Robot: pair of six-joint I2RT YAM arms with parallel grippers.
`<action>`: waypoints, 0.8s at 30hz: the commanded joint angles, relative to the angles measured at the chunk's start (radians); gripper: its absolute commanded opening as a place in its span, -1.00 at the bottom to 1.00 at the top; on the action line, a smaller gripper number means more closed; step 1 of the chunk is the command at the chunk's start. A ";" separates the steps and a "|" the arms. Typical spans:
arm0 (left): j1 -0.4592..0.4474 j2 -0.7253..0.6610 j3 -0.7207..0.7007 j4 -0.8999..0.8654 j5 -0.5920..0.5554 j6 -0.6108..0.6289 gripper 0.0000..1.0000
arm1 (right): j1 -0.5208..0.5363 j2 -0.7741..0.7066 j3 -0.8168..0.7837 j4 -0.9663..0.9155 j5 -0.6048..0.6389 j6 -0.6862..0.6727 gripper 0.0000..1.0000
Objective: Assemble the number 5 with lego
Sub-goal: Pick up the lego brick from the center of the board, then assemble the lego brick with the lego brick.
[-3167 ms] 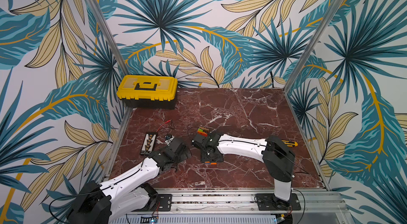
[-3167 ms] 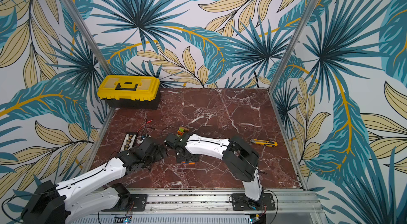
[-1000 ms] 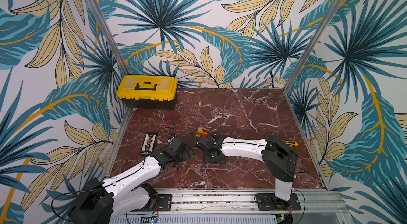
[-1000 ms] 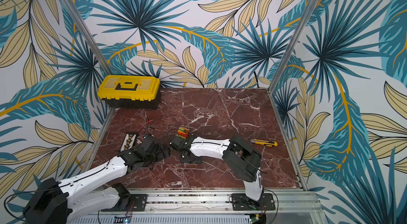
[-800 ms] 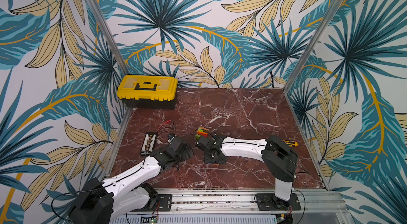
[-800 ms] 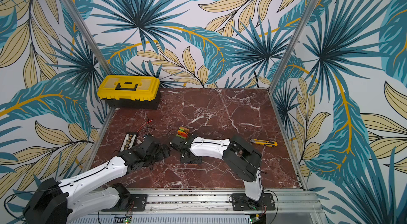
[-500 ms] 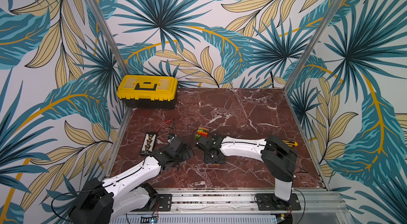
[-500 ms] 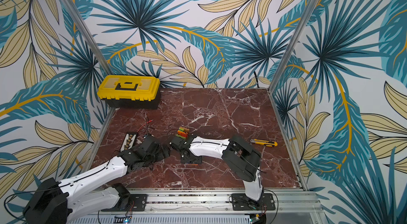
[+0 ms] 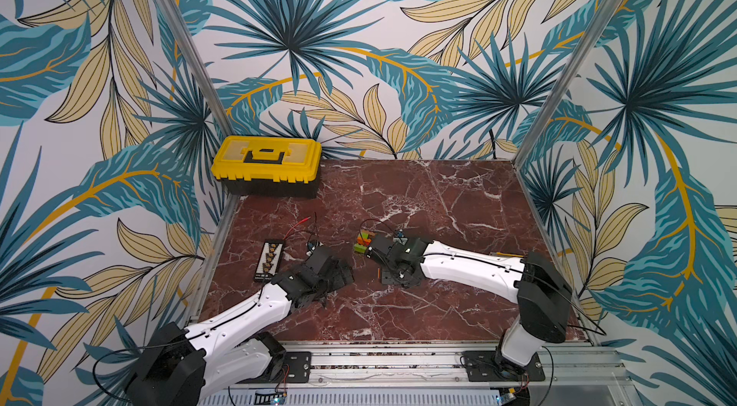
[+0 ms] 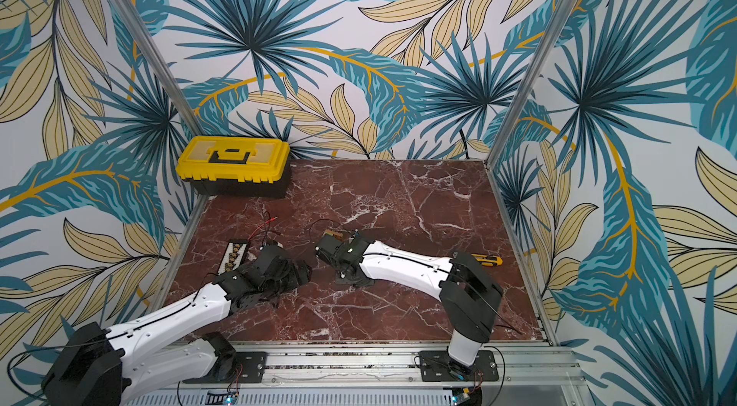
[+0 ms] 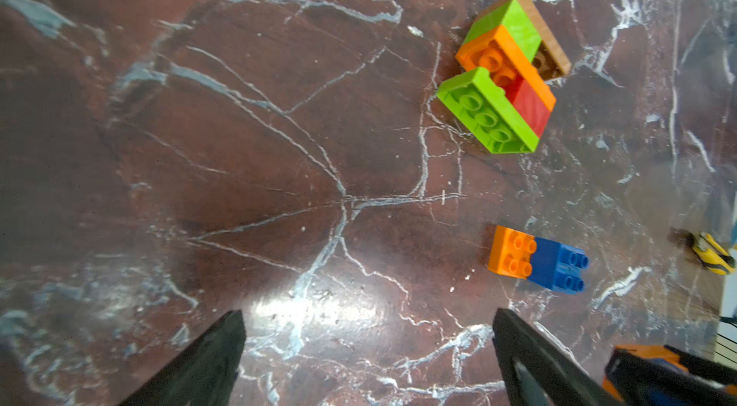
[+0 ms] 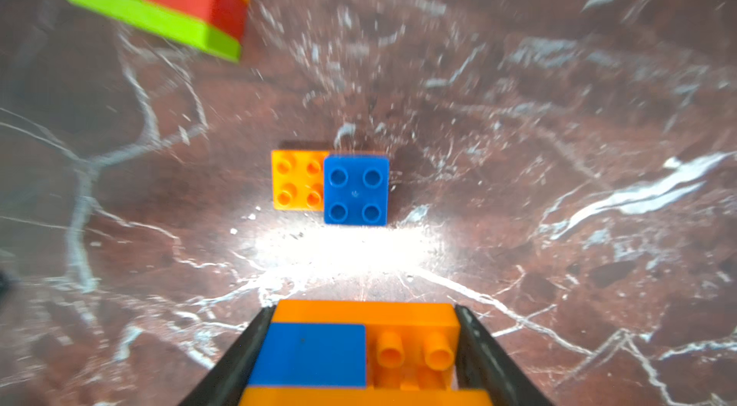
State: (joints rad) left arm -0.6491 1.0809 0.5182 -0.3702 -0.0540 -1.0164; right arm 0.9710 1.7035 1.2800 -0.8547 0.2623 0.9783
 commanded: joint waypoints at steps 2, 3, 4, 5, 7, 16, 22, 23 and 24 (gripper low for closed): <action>0.005 0.027 0.034 0.140 0.074 0.024 0.99 | -0.047 0.003 0.018 -0.014 0.002 -0.065 0.29; 0.005 0.038 0.035 0.163 0.087 0.023 1.00 | -0.057 0.013 0.022 -0.006 -0.013 -0.072 0.29; 0.005 0.049 0.037 0.178 0.098 0.023 0.99 | -0.069 0.024 0.029 0.004 -0.032 -0.081 0.29; 0.005 0.059 0.040 0.190 0.105 0.023 0.99 | -0.074 0.034 0.037 0.008 -0.042 -0.088 0.29; 0.006 0.079 0.040 0.215 0.111 0.015 0.99 | -0.077 0.064 0.069 -0.001 -0.052 -0.105 0.29; 0.012 0.109 0.033 0.271 0.103 -0.005 1.00 | -0.080 0.177 0.150 -0.009 -0.089 -0.125 0.29; 0.019 0.095 0.013 0.272 0.090 -0.021 0.99 | -0.083 0.216 0.173 -0.021 -0.072 -0.125 0.29; 0.019 0.092 0.010 0.273 0.088 -0.024 0.99 | -0.083 0.221 0.176 -0.027 -0.065 -0.123 0.29; 0.020 0.087 0.006 0.272 0.082 -0.026 0.99 | -0.082 0.224 0.178 -0.031 -0.060 -0.124 0.29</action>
State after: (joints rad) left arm -0.6369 1.1873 0.5190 -0.1211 0.0444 -1.0302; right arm 0.8913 1.9060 1.4361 -0.8486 0.1837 0.8665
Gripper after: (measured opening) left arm 0.997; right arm 0.672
